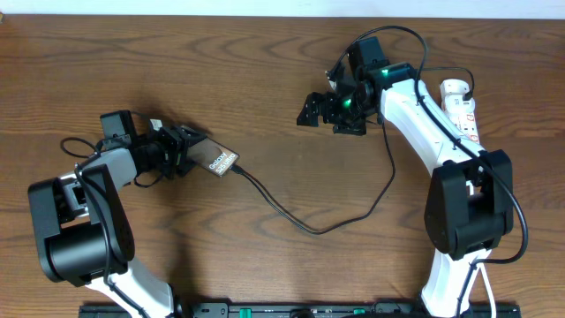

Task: Plug charger to phone and switch on socket
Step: 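Lower the phone flat onto the table with the left gripper, then move the right gripper over the white power strip's switch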

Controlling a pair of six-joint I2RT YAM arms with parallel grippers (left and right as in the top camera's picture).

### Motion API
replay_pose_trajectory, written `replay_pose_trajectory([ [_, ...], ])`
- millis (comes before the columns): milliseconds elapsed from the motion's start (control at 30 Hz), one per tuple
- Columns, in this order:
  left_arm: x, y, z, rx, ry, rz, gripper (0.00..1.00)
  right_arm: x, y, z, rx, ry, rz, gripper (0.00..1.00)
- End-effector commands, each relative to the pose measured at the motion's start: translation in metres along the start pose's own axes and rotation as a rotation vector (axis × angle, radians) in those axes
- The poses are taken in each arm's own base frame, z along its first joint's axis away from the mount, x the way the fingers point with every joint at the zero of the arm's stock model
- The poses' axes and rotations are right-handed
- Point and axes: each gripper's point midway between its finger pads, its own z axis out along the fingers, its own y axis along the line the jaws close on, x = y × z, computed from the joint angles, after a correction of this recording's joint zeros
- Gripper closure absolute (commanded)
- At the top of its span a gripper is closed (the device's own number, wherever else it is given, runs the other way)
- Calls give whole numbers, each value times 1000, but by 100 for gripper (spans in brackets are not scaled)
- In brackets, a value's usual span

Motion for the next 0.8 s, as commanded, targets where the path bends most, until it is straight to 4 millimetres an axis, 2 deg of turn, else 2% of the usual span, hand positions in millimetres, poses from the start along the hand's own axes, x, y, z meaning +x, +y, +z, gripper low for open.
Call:
replay_pose_trajectory([
  [0, -5, 75, 3, -274, -99, -98, 40, -9, 8, -17, -13, -44, -34, 1],
  [133, -6, 82, -7, -342, -139, -96, 39, -9, 8, -17, -13, -44, -33, 1],
  [467, -8, 72, -33, -395, -224, -65, 39, -8, 7, -17, -11, -40, -31, 1],
  [767, -6, 54, -52, -384, -278, -27, 39, -7, 8, -17, -14, -36, -30, 1],
])
